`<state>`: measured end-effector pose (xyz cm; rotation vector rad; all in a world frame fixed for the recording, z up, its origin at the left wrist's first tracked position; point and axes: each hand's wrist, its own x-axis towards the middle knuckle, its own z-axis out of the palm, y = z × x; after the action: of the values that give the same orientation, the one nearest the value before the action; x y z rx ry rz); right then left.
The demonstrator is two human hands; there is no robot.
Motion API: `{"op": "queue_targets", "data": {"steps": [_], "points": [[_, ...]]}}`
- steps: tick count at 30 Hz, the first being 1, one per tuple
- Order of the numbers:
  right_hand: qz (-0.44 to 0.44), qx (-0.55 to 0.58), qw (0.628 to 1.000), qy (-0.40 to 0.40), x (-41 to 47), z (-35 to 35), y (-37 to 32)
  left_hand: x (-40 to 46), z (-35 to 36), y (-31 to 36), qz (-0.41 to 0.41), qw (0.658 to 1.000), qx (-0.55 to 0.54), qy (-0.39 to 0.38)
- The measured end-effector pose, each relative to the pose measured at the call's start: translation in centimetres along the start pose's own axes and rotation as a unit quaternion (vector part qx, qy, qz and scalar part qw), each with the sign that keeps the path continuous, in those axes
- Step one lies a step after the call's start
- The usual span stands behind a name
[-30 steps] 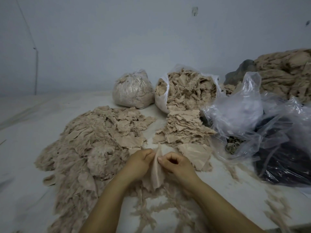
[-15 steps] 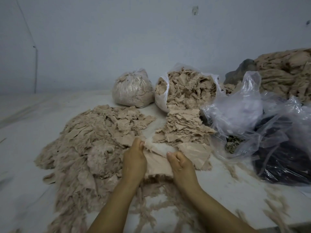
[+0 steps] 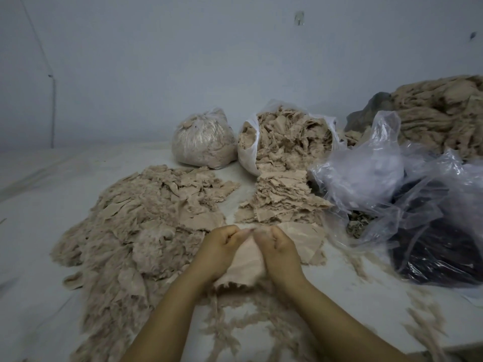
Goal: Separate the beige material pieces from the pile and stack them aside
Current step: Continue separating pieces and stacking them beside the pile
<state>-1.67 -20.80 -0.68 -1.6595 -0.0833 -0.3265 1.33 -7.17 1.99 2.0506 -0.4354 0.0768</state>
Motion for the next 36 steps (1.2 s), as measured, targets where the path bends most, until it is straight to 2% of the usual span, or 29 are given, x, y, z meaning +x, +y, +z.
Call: {"op": "queue_targets", "data": {"steps": [3,7,10,15,17,19,21,23,25,27,28,30,31,33,34,36], "points": [[0.012,0.029,0.998,0.053,-0.1,0.2,0.3,-0.6,-0.4,-0.2,-0.023,0.999,-0.049,0.0],[0.036,0.037,0.994,0.097,0.3,0.1,0.4,-1.4,-0.7,-1.0,-0.05,0.994,-0.058,-0.078],[0.043,0.025,0.99,0.133,1.3,-1.2,0.1,-1.6,-1.4,-1.3,-0.082,0.989,-0.075,-0.102],[0.086,0.044,0.984,0.148,3.0,-3.6,-0.4,-1.1,-2.1,-1.8,-0.1,0.987,-0.119,-0.031],[0.094,0.028,0.983,0.155,3.8,-4.0,-0.3,-0.9,-2.0,-1.8,-0.097,0.988,-0.118,-0.028],[0.107,0.024,0.976,0.189,4.7,-4.9,0.1,-0.6,-1.8,-2.1,-0.084,0.995,-0.058,-0.002],[0.124,-0.003,0.968,0.22,5.6,-6.4,0.7,-0.4,-1.8,-2.7,-0.086,0.993,0.044,0.061],[0.139,-0.101,0.956,0.239,5.7,-7.8,1.3,-0.7,-2.1,-3.3,-0.139,0.972,0.148,0.12],[0.118,-0.159,0.949,0.245,5.0,-8.0,1.4,-1.0,-2.3,-4.1,-0.207,0.948,0.207,0.122],[0.089,-0.168,0.967,0.17,4.0,-7.2,1.3,-1.1,-2.2,-4.5,-0.219,0.943,0.227,0.103],[0.088,-0.17,0.978,0.086,3.4,-6.7,1.2,-1.2,-2.2,-4.5,-0.201,0.949,0.22,0.098],[0.123,-0.188,0.97,-0.098,2.0,-5.5,0.6,-1.2,-2.1,-4.8,-0.17,0.966,0.165,0.1],[0.137,-0.198,0.96,-0.145,1.6,-5.0,0.3,-1.3,-2.2,-4.7,-0.17,0.974,0.106,0.102],[0.132,-0.195,0.962,-0.139,1.3,-3.9,-0.1,-1.4,-2.3,-4.0,-0.188,0.972,-0.076,0.121],[0.136,-0.159,0.97,-0.121,1.3,-3.2,-0.2,-1.5,-2.3,-3.3,-0.201,0.953,-0.19,0.121],[0.197,-0.033,0.974,-0.108,1.0,-1.5,-0.5,-1.5,-2.1,-1.9,-0.211,0.895,-0.381,0.094]]}}
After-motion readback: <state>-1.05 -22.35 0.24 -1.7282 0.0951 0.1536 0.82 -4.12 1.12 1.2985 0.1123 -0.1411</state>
